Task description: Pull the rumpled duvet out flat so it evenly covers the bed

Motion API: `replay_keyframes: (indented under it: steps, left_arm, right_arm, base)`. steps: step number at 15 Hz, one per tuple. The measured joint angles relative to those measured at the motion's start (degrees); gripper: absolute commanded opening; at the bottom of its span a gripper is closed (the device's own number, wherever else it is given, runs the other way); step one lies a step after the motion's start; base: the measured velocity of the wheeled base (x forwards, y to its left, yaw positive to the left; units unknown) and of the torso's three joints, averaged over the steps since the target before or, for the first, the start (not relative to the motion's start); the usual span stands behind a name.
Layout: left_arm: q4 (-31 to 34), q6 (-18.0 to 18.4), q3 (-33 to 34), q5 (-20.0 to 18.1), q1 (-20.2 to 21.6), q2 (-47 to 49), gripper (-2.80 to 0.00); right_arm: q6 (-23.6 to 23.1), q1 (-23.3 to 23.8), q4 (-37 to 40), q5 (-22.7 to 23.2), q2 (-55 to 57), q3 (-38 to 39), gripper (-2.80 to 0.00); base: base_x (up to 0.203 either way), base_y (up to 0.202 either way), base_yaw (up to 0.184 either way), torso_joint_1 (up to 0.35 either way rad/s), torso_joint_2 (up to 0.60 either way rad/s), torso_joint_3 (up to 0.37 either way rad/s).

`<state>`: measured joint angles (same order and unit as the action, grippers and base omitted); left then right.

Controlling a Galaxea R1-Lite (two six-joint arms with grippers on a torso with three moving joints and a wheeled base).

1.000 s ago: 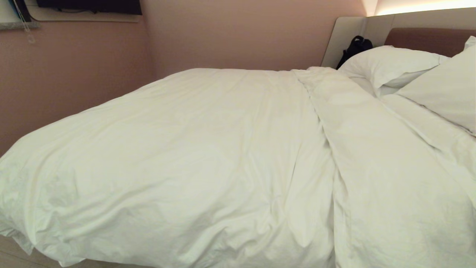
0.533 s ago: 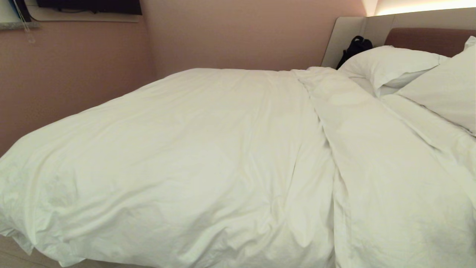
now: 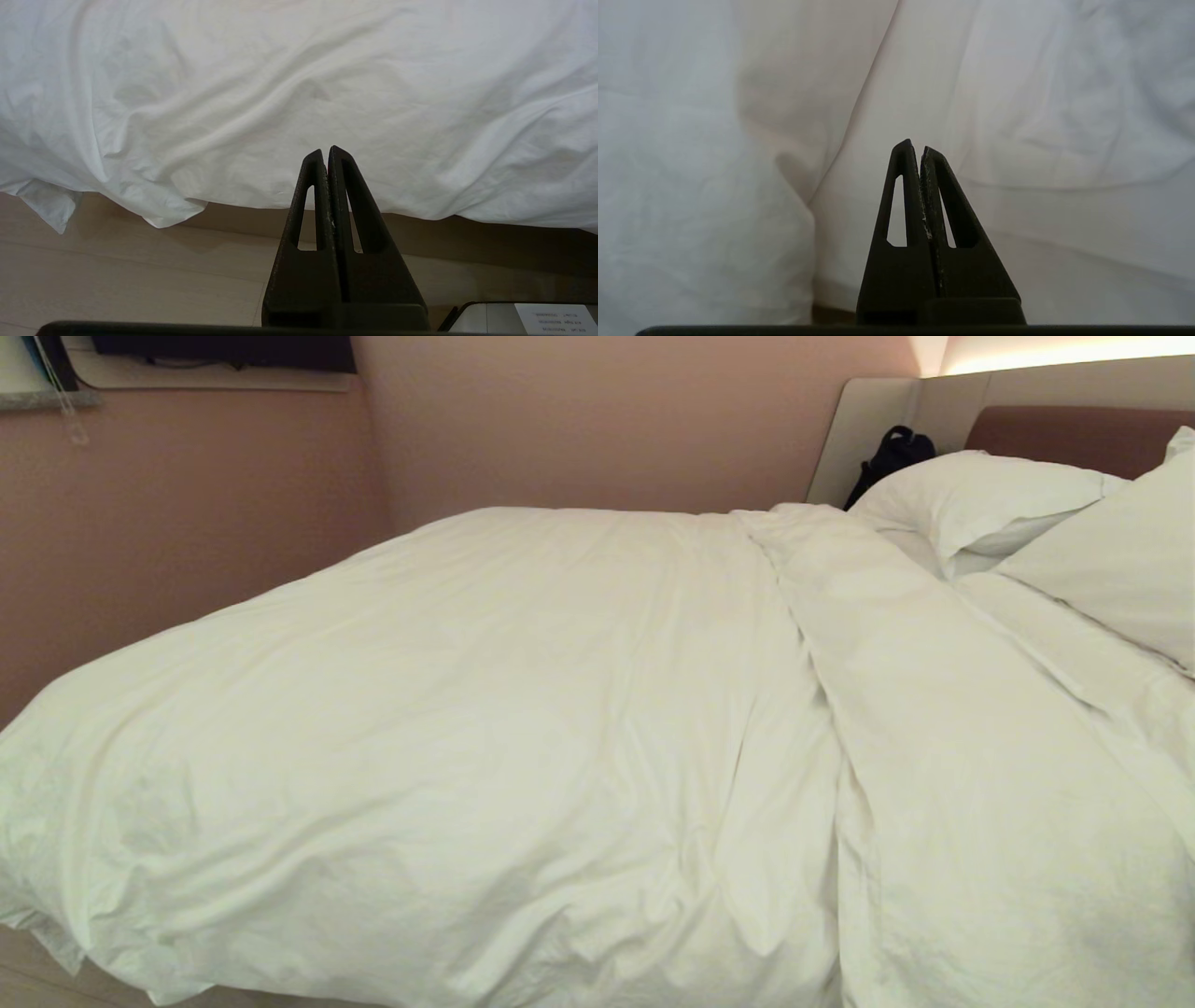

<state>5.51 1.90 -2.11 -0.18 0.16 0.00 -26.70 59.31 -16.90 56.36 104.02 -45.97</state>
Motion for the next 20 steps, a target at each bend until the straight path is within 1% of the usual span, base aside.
replay_keyframes:
  steps: [4, 7, 8, 11, 13, 17, 20]
  left_arm:
    - [0.0, -0.01, 0.0, 0.0, -0.02, 0.0, -2.8]
    - [0.0, 0.0, 0.0, 0.0, 0.0, 0.0, -2.8]
    - [0.0, 0.02, 0.0, 0.0, 0.0, 0.0, -2.8]
    - [-0.02, 0.02, 0.0, 0.0, 0.0, 0.0, -2.8]
    - [0.0, 0.0, 0.0, 0.01, 0.0, 0.0, -2.8]
    - [0.02, 0.0, 0.0, 0.01, 0.0, 0.0, -2.8]
    - [0.0, 0.02, 0.0, -0.02, 0.0, 0.0, -2.8]
  right_arm:
    - [-0.1, -0.07, -6.07, -0.04, -0.3, 0.22, -2.8]
    - [0.31, -0.07, -7.66, 0.01, -0.27, 0.28, -2.8]
    - [0.6, -0.13, -7.52, 0.13, -0.22, 0.34, 0.0]
    - [2.24, -0.47, -6.09, 1.43, 0.01, 0.28, 0.0]
    - [3.02, -0.85, -4.23, 3.27, 0.43, -0.76, 0.0]
    - [2.97, -2.1, 2.32, 9.05, 1.52, -5.6, 0.0]
    - [1.09, -3.97, 9.52, 13.71, 2.77, -7.44, 0.0]
  base:
    - [0.0, 0.0, 0.0, 0.0, 0.0, 0.0]
    - [0.0, 0.0, 0.0, 0.0, 0.0, 0.0]
    - [0.0, 0.0, 0.0, 0.0, 0.0, 0.0]
    - [0.0, 0.0, 0.0, 0.0, 0.0, 0.0]
    - [0.0, 0.0, 0.0, 0.0, 0.0, 0.0]
    - [0.0, 0.0, 0.0, 0.0, 0.0, 0.0]
    - [0.0, 0.0, 0.0, 0.0, 0.0, 0.0]
